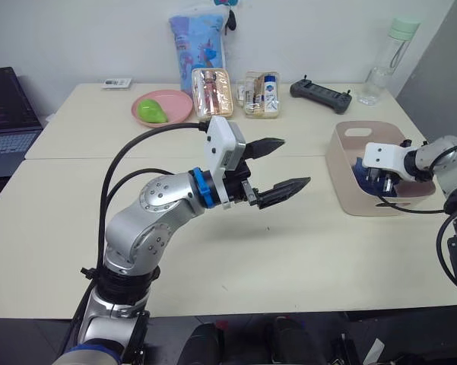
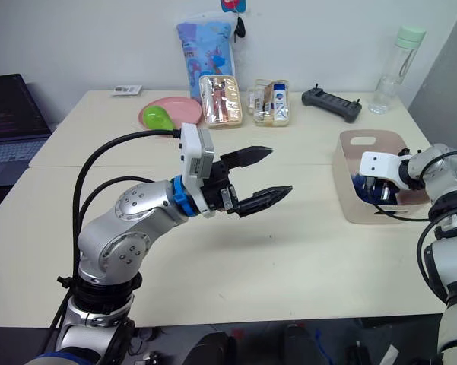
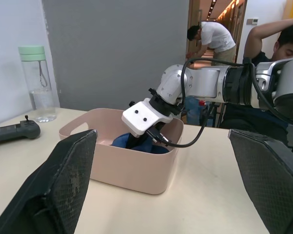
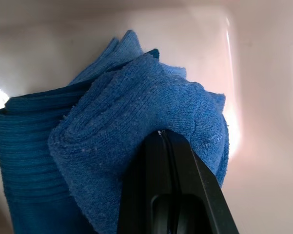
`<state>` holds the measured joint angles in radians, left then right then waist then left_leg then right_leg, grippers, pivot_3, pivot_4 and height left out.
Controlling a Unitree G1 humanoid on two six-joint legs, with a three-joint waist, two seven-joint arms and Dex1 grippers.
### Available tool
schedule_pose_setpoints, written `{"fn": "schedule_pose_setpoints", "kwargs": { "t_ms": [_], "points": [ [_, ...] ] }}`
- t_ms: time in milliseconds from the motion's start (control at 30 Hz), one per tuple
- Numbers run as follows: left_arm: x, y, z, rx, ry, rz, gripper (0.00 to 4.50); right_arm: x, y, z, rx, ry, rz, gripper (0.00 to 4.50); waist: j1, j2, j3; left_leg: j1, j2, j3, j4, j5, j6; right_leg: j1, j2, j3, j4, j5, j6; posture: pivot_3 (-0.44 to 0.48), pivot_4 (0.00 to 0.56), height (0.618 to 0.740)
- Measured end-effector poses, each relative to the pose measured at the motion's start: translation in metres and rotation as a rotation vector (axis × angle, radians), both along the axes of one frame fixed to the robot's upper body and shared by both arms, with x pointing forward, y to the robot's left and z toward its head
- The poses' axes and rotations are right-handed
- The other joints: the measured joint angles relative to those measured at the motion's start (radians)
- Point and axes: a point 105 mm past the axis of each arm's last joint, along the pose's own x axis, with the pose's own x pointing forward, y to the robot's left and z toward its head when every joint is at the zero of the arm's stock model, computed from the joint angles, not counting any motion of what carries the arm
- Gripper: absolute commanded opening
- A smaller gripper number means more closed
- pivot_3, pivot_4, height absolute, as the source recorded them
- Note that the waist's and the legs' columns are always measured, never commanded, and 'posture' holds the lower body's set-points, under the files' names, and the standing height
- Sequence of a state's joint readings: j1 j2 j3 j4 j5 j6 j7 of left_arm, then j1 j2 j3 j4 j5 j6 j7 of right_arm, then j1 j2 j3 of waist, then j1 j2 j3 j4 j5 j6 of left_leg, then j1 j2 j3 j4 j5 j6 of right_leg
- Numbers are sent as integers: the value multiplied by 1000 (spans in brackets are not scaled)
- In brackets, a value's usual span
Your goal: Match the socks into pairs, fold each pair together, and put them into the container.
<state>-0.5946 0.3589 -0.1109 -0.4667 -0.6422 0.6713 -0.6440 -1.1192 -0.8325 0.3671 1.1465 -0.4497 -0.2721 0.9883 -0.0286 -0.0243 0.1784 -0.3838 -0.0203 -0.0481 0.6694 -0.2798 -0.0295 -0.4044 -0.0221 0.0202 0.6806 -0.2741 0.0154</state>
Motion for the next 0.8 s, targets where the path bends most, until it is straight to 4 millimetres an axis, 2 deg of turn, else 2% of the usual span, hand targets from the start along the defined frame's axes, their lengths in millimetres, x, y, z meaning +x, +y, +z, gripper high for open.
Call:
{"fn": "schedule_pose_setpoints", "kwargs": {
  "t_ms": [233, 333, 367, 467, 533, 600, 733, 800],
  "points": [
    [0, 3, -4, 7, 13, 3, 4500, 1, 0, 5, 7, -16, -1, 16, 0, 0, 0, 0, 0, 0, 0, 0, 0, 0, 0, 0, 0, 0, 0, 0, 150, 740],
    [1, 6, -5, 23, 7, 6, 4500, 3, 1, 20, 15, -39, 3, 16, 0, 0, 0, 0, 0, 0, 0, 0, 0, 0, 0, 0, 0, 0, 0, 0, 150, 740],
    [2, 9, -5, 29, 4, 15, 4500, 4, 1, 29, 21, -61, 3, 187, 0, 0, 0, 0, 0, 0, 0, 0, 0, 0, 0, 0, 0, 0, 0, 0, 150, 740],
    [9, 22, -9, 58, -8, 70, 4500, 8, 3, 60, 60, -153, -2, 936, -3, 0, 0, 0, 0, 0, -1, 0, 0, 0, 0, 0, 0, 0, 0, 0, 150, 740],
    [20, 40, -18, 92, 2, 148, 4500, 11, 7, 88, 131, -256, -7, 1657, -5, 0, 0, 1, 0, 0, -2, 0, 0, -1, 0, 0, 0, 0, 0, 0, 150, 740],
    [31, 59, -25, 112, 14, 235, 4500, 13, 18, 108, 206, -328, 20, 2306, -5, 0, 0, 1, 1, 0, -2, 0, 0, 0, 1, 0, 0, 0, 0, 0, 150, 740],
    [44, 92, -28, 112, -3, 397, 4500, 17, 63, 113, 430, -356, 93, 3777, -5, 0, 0, 1, 2, 0, -2, 0, 0, 0, 1, 0, 0, 0, 0, 0, 150, 740],
    [48, 117, -36, 112, 11, 511, 4500, 13, 98, 100, 627, -306, 132, 4463, -4, 1, 0, 0, 2, -1, -3, -1, 1, -1, 1, -1, 1, 0, 0, 0, 150, 740]
  ]
}}
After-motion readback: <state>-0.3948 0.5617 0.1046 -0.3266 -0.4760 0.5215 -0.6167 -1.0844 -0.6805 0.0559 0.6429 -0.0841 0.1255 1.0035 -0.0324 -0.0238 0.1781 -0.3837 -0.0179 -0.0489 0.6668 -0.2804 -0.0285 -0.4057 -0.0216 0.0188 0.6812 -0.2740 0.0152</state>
